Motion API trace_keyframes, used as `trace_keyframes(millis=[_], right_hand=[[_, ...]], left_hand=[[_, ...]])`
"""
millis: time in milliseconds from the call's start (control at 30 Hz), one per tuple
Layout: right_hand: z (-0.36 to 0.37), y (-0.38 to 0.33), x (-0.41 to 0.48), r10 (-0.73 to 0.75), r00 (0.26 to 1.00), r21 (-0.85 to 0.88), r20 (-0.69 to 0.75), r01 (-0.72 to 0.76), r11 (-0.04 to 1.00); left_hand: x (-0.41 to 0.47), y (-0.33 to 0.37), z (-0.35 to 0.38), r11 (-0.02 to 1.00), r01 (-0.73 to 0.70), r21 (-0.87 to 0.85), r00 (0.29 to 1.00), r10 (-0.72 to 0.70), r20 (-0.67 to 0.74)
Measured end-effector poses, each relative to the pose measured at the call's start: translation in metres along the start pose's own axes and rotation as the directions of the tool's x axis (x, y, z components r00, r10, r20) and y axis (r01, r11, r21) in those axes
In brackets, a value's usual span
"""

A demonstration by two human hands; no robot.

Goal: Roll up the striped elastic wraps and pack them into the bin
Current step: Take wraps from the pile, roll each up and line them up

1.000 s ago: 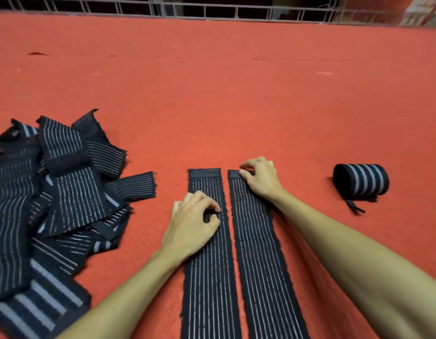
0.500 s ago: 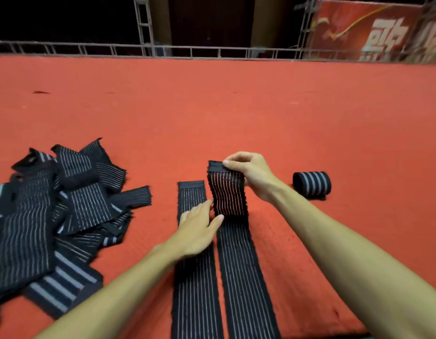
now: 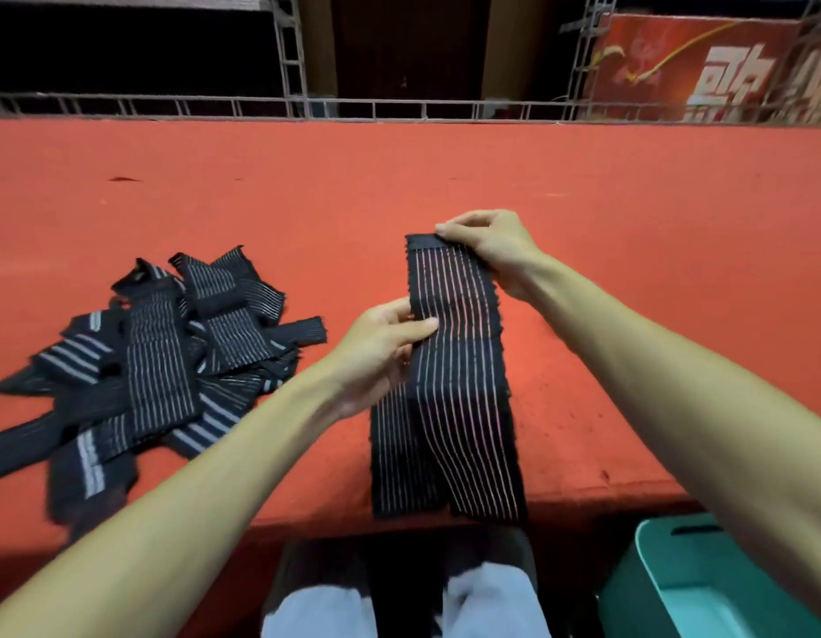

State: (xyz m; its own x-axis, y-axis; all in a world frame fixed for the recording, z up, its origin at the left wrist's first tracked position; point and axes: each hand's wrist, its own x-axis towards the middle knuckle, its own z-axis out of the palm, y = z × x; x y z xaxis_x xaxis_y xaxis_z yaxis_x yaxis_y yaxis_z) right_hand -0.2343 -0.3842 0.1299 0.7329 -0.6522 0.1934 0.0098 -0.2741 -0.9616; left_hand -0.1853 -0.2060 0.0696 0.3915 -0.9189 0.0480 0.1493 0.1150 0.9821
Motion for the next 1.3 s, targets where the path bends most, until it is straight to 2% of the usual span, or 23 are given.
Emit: trace_keyframes(millis=[133,233,367,467,600,700,833,900,1033,1100,1300], right_hand=[[0.012,0.014,0.004,-0.075,0.994,-0.288,0.076,0.094,0.953],[0.019,0.034,0.011,0.000,0.988,-0.354,0.154,0.055,0.933],[0.027,0.063,0.025,0.059,0.983,-0.313,0.172,-0.002,0.950],[0.032,0.081,0.032,0.089,0.981,-0.187,0.170,-0.056,0.981],[0.043,0.112,0.045,0.152,0.960,-0.015,0.235,-0.152,0.988],[0.053,0.140,0.058,0.199,0.945,0.028,0.260,-0.213,0.977],[0.059,0.168,0.084,0.215,0.964,0.030,0.155,-0.222,0.975],[0.062,0.181,0.098,0.187,0.978,-0.032,0.091,-0.185,0.982],[0.073,0.203,0.126,0.018,0.999,-0.287,-0.034,-0.027,0.958],[0.078,0.212,0.138,-0.041,0.998,-0.367,-0.046,0.022,0.930],[0.085,0.236,0.151,-0.074,0.996,-0.510,-0.056,0.035,0.859]], left_hand=[[-0.002,-0.006,-0.018,0.999,0.040,0.031,0.999,-0.040,-0.005],[0.005,-0.029,-0.032,0.989,0.099,0.109,0.994,-0.094,-0.049],[0.019,-0.062,-0.055,0.960,0.193,0.204,0.978,-0.170,-0.122],[0.038,-0.079,-0.077,0.918,0.225,0.328,0.965,-0.163,-0.206],[0.075,-0.082,-0.103,0.937,0.133,0.323,0.927,-0.002,-0.375],[0.102,-0.087,-0.119,0.926,0.045,0.375,0.912,0.115,-0.394],[0.138,-0.099,-0.133,0.905,0.029,0.425,0.890,0.170,-0.422],[0.157,-0.103,-0.141,0.864,0.049,0.501,0.885,0.195,-0.423],[0.188,-0.109,-0.158,0.713,0.153,0.684,0.873,0.227,-0.432],[0.197,-0.117,-0.162,0.678,0.191,0.709,0.857,0.237,-0.458],[0.210,-0.135,-0.163,0.626,0.336,0.704,0.770,0.248,-0.588]])
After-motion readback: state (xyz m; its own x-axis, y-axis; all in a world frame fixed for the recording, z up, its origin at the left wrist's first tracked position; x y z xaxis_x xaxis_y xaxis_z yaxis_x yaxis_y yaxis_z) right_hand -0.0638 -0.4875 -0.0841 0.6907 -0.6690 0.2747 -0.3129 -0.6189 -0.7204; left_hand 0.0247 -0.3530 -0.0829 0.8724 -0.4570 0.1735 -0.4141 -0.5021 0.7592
